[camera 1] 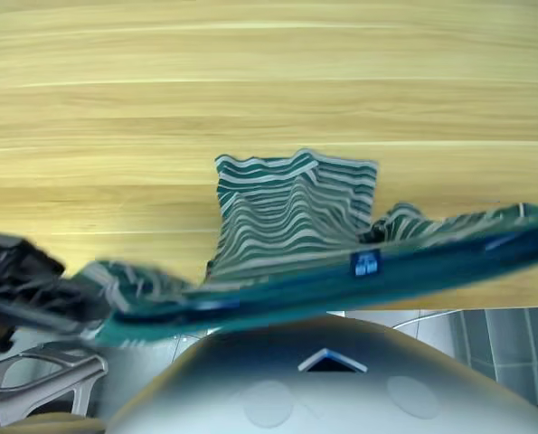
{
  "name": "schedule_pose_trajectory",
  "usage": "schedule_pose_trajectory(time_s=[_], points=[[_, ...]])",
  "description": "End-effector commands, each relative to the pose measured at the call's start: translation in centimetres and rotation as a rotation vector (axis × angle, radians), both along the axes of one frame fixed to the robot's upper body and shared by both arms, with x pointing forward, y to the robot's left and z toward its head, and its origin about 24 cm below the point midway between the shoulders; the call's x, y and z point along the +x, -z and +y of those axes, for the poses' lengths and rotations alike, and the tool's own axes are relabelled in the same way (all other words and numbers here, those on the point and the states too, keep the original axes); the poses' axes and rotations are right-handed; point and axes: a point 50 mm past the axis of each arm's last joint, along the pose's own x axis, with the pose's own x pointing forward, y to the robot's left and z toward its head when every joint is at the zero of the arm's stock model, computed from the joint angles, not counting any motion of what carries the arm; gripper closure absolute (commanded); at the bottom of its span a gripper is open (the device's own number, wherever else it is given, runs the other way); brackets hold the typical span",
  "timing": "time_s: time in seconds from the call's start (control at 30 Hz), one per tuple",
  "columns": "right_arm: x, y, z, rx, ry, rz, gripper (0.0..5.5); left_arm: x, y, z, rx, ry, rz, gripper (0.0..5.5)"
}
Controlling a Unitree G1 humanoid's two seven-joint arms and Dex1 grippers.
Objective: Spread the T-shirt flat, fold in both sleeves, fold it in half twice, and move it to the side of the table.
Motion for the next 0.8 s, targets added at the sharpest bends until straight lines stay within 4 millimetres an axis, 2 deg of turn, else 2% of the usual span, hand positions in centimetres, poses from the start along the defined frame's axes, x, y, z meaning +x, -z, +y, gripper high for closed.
schedule_pose_trajectory(time_s=[0.03, 0.1, 0.13, 0.17, 0.2, 0.23, 0.27, 0.3, 0.33, 0.37, 0.4, 0.43, 0.47, 0.53, 0.57, 0.6, 0.63, 0.67, 0.7, 0.8], points=[[6.4, 1.4, 0.1, -0.212, 0.096, 0.138, 5.5, 7.4, 0.2, 1.2, 0.185, -0.154, 0.101, 5.49], [11.2, 0.5, 0.1, -0.311, 0.144, 0.205, 5.5, 13.4, -0.2, 0.8, 0.312, -0.273, 0.169, 5.49], [14.7, -0.5, 0.4, -0.357, 0.235, 0.235, 5.5, 16.6, -1.0, 0.3, 0.387, -0.349, 0.202, 5.49], [19.5, -2.5, 1.2, -0.36, 0.428, 0.263, 5.5, 20.1, -2.4, -0.4, 0.459, -0.489, 0.252, 5.49], [23.3, -4.7, 2.1, -0.353, 0.661, 0.236, 5.5, 22.8, -4.0, -1.0, 0.485, -0.648, 0.273, 5.49], [26.2, -8.1, 2.7, -0.278, 0.942, 0.122, 5.5, 25.0, -6.3, -1.7, 0.436, -0.841, 0.252, 5.49], [27.1, -13.6, 2.7, -0.059, 1.195, -0.085, 5.5, 26.6, -10.5, -2.3, 0.204, -1.082, 0.146, 5.49], [26.1, -18.6, 2.3, 0.238, 1.293, -0.208, 5.5, 26.4, -17.1, -1.6, -0.275, -1.291, 0.013, 5.49], [24.4, -22.3, 2.0, 0.49, 1.29, -0.306, 5.5, 24.3, -22.1, -0.1, -0.688, -1.32, -0.052, 5.49], [22.9, -24.0, 1.8, 0.628, 1.235, -0.384, 5.5, 22.3, -24.5, 0.8, -0.923, -1.213, -0.088, 5.49], [21.9, -24.4, 1.5, 0.686, 1.171, -0.448, 5.5, 20.8, -25.1, 1.6, -1.021, -1.095, -0.134, 5.49], [21.2, -23.4, 0.9, 0.669, 1.14, -0.513, 5.5, 19.9, -24.0, 1.9, -0.981, -1.0, -0.223, 5.49], [20.5, -21.7, 0.2, 0.634, 1.111, -0.562, 5.5, 19.6, -22.0, 2.0, -0.912, -0.924, -0.279, 5.49], [19.2, -15.4, -1.8, 0.518, 1.081, -0.539, 5.5, 20.2, -14.9, 2.5, -0.766, -0.811, -0.218, 5.49], [18.6, -10.9, -2.5, 0.437, 1.054, -0.454, 5.5, 20.5, -9.1, 2.3, -0.591, -0.785, -0.124, 5.49], [17.9, -6.3, -3.2, 0.354, 1.049, -0.346, 5.5, 20.0, -2.3, 2.1, -0.364, -0.766, -0.009, 5.49], [17.0, -3.2, -3.6, 0.297, 1.05, -0.276, 5.5, 18.9, 2.6, 2.1, -0.214, -0.748, 0.108, 5.49], [16.3, -0.4, -4.2, 0.26, 1.059, -0.192, 5.5, 17.8, 6.6, 2.2, -0.131, -0.747, 0.223, 5.49], [15.8, 1.7, -4.7, 0.219, 1.072, -0.128, 5.5, 16.8, 9.6, 2.3, -0.083, -0.746, 0.327, 5.49], [14.6, 5.2, -4.5, 0.097, 1.027, -0.012, 5.5, 14.9, 14.5, 2.0, 0.041, -0.73, 0.499, 5.49]])
